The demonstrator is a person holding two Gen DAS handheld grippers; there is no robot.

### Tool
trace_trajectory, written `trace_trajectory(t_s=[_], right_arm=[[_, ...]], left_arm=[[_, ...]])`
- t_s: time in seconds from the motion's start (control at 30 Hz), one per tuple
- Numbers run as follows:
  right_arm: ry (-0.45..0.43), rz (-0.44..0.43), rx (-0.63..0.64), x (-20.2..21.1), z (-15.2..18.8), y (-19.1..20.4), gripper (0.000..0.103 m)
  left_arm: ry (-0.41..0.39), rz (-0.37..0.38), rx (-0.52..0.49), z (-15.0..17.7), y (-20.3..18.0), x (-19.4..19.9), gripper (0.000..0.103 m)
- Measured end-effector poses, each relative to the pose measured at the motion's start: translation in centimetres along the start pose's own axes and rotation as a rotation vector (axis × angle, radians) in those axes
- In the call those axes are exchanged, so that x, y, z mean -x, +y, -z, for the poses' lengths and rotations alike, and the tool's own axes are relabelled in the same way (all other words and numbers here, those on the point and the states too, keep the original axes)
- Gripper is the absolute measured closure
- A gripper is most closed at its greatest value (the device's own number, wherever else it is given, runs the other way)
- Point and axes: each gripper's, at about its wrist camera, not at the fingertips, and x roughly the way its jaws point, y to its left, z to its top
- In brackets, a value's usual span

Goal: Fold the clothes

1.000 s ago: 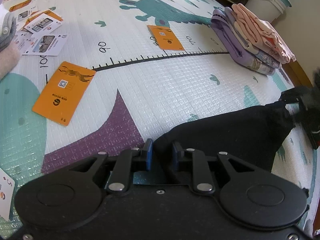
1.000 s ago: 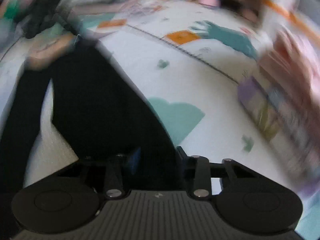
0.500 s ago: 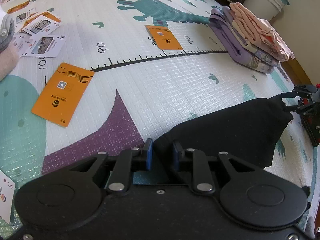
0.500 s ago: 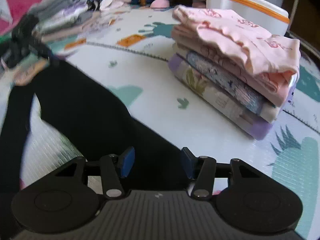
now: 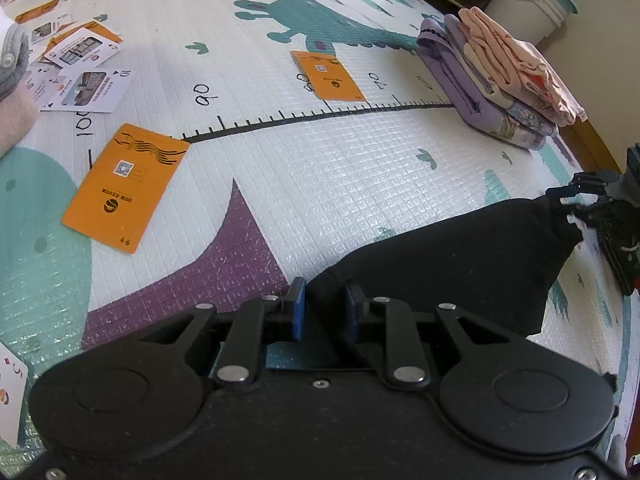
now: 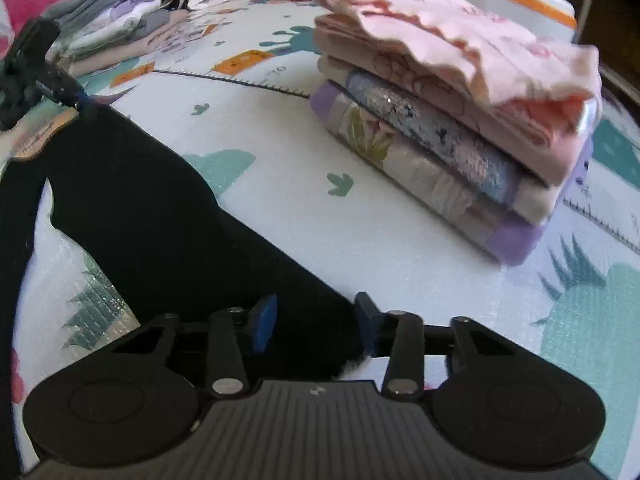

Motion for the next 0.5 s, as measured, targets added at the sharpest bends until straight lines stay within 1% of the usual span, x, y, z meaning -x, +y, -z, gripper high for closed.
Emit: trace_trajectory(t_s=[0.03, 0.07, 0.13, 0.2, 0.3, 0.37, 0.4, 0.43, 0.47, 0.5], right_arm=[[0.006, -0.009, -0.039, 0.0, -0.3, -0.5, 0.092], [0.012, -0.038, -0.111, 0.2, -0.5, -1.3, 0.098], [0.011, -0.119, -0.277, 1.0, -0.6, -3.2, 0.098], [0.032, -0.232, -0.436, 1.9, 0.4, -5.1, 0.098], [0.068, -0.237, -0.51, 2.6, 1.9, -6.2, 0.098], [0.029, -0.186, -0.4, 3.7, 1.6, -4.8, 0.09], [0.015, -0.162, -0.322, 4.2, 1.3, -3.7, 0.083], [0.012, -0.136, -0.236, 4.5, 1.1, -2.6, 0.06], [0.017, -0.103, -0.142, 4.5, 1.0, -1.4, 0.048], [0.02, -0.074, -0.059, 4.3, 1.1, -0.3, 0.049]], left_arm=[[0.0, 0.0, -0.001, 0.0, 0.0, 0.0, 0.081], [0.0, 0.001, -0.002, 0.0, 0.0, 0.0, 0.081], [0.001, 0.002, -0.004, 0.0, 0.0, 0.0, 0.081], [0.001, 0.002, -0.007, -0.1, 0.0, 0.0, 0.081], [0.002, 0.003, -0.009, -0.1, 0.1, 0.0, 0.08], [0.0, 0.001, -0.008, 0.0, 0.0, 0.0, 0.08], [0.0, 0.001, -0.007, 0.0, 0.0, 0.0, 0.08], [-0.001, 0.0, -0.006, 0.0, 0.0, 0.0, 0.08], [-0.001, 0.0, -0.006, 0.0, 0.0, 0.0, 0.08], [-0.001, -0.001, -0.006, 0.0, 0.0, 0.0, 0.08]])
